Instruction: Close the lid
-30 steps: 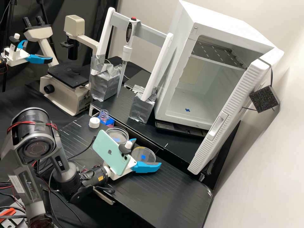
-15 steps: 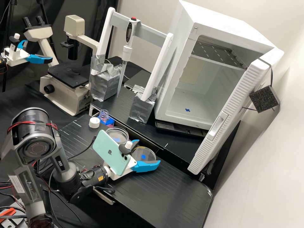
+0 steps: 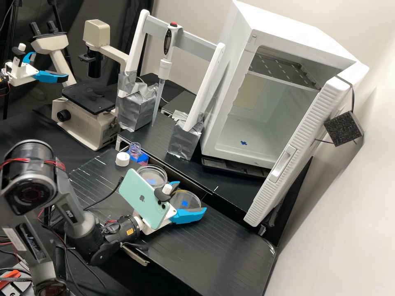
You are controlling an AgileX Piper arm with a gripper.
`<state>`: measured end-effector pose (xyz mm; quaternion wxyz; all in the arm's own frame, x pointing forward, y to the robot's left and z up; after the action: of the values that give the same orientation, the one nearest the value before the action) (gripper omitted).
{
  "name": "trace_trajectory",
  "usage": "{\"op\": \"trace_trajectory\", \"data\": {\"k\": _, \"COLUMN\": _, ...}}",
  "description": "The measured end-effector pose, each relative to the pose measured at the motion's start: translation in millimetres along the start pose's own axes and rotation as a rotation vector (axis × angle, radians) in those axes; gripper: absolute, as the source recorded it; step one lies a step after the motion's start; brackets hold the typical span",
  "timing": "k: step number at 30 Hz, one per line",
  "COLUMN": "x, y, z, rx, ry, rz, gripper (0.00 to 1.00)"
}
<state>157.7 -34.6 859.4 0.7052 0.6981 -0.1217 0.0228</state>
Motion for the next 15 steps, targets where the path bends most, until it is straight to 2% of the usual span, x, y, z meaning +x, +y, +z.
{"op": "trace_trajectory", "data": {"k": 5, "x": -14, "y": 13.2, "z": -19, "rx": 0.034, "ry": 0.114, "rz": 0.028, "gripper": 0.0}}
{"op": "trace_trajectory", "data": {"k": 7, "x": -20, "y": 14.1, "z": -29, "rx": 0.029, "ry": 0.172, "rz": 0.013, "gripper": 0.0}}
{"op": "trace_trajectory", "data": {"k": 11, "x": -27, "y": 8.9, "z": -47, "rx": -0.002, "ry": 0.277, "rz": -0.041, "gripper": 0.0}}
{"op": "trace_trajectory", "data": {"k": 12, "x": -28, "y": 2.0, "z": -56, "rx": 0.002, "ry": 0.321, "rz": -0.084, "gripper": 0.0}}
{"op": "trace_trajectory", "data": {"k": 15, "x": -27, "y": -10.6, "z": -67, "rx": -0.007, "ry": 0.36, "rz": -0.147, "gripper": 0.0}}
